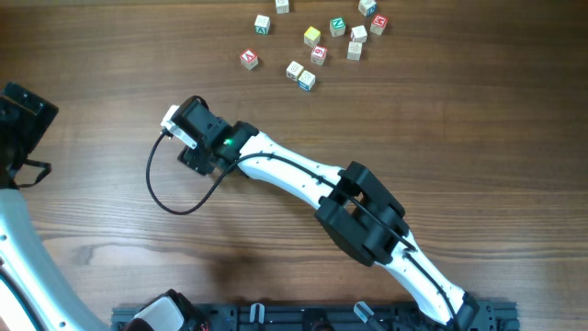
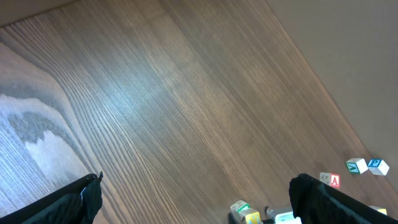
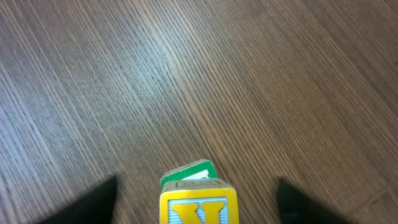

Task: Form a tower
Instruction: 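Lower the yellow-edged block onto the green Z block and release, then grasp the red A block with the left gripper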

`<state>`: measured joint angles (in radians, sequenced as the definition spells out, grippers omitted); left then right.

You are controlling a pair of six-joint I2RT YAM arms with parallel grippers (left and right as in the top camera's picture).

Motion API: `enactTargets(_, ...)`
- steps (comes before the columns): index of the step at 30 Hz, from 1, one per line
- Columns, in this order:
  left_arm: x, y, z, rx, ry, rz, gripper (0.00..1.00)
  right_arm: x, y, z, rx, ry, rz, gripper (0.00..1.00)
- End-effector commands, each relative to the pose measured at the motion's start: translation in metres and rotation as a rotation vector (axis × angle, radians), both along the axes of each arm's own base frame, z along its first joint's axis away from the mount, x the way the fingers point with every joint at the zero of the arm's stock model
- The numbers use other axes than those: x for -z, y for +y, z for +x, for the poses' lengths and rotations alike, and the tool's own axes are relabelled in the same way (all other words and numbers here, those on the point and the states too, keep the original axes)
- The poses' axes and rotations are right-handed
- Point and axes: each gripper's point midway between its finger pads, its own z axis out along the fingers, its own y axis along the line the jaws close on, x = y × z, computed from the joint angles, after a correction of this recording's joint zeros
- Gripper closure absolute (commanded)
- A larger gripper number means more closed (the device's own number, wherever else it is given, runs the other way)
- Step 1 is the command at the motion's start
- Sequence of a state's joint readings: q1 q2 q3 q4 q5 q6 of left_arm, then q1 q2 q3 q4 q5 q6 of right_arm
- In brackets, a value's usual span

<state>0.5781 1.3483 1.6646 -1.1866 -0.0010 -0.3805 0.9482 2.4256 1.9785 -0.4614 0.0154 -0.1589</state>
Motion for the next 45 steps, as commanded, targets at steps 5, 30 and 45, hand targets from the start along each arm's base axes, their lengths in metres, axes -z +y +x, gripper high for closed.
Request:
enactTargets(5, -0.002, 0.0, 0.0, -0.006, -0.012, -0.011, 0.0, -0.031, 0.003, 0.002, 0.046, 0.028, 0.049, 0.0)
enactTargets(30, 0.199, -0.291, 0.294, 1.212, -0.126, 0.254, 0.0, -0.104, -0.475, 0.072, 1.387, 0.563, 0.06, 0.0)
enactTargets(45, 0.314, -0.3, 0.313, 1.299, -0.068, 0.295, 0.61, -0.056, -0.467, 0.082, 1.434, 0.582, 0.152, 0.0)
